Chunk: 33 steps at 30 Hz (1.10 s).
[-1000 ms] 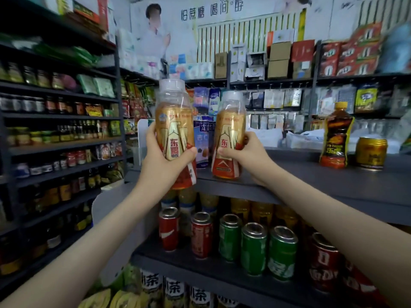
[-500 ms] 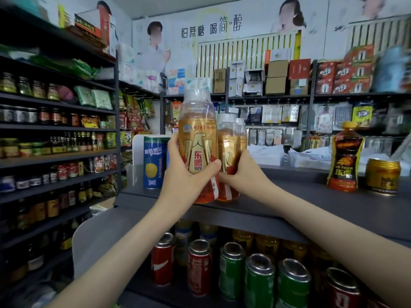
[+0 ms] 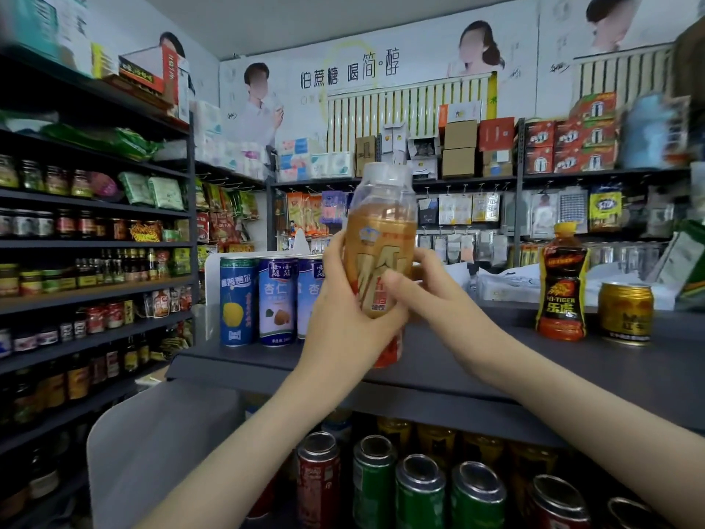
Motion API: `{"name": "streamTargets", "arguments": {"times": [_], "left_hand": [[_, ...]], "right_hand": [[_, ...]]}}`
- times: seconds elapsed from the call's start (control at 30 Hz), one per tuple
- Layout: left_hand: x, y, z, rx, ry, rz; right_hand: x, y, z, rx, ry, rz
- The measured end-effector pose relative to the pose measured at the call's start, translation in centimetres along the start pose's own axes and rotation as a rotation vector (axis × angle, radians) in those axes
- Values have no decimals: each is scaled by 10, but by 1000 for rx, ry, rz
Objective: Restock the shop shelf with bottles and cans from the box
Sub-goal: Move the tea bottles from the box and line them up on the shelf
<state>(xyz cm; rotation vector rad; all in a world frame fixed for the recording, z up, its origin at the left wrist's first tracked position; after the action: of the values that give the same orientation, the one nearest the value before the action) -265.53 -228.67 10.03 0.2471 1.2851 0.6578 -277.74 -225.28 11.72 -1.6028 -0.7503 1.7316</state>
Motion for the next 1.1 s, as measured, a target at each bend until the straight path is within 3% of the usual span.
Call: {"name": "streamTargets", "arguments": {"times": [0.13,0.23,0.33,0.4,0.57,0.73,0.93,1.1], "left_hand": [[-8,9,-19,-79,-86,-34],[-13,10,-22,-203,-149,-118],[-19,0,-9,-399,-27,-240],[-23,-19,-2,-465,19,-201],[-26,-61,-12,-532,-165,-161],[-34,-74,-19,-534,-198,-270],[-43,-81,-23,-697,-133,-576],[-46,-86,-28,-625,-160,-594]], "right_hand": [[-8,-3,21,198,77,-48],[-18,6,44,168,100,-108],[-32,20,65,165,127,-179],[-44,36,81,231,153,-228],[-67,76,110,420,233,-321],[-87,89,109,588,188,-214],[-99,112,98,855,87,-110],[-103,124,102,898,25,-137]]}}
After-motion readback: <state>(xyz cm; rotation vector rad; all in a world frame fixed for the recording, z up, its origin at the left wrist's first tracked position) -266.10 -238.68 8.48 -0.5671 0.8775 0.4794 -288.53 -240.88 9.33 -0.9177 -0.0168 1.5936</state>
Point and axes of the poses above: each hand's wrist, its own x-axis away from the middle knuckle, its own z-axis out of the back of the hand, y = z × x, the point moved 3 cm from there along -x, towards the middle knuckle, and after that the axes turned 11 degrees about -x, right-handed, at the moved point
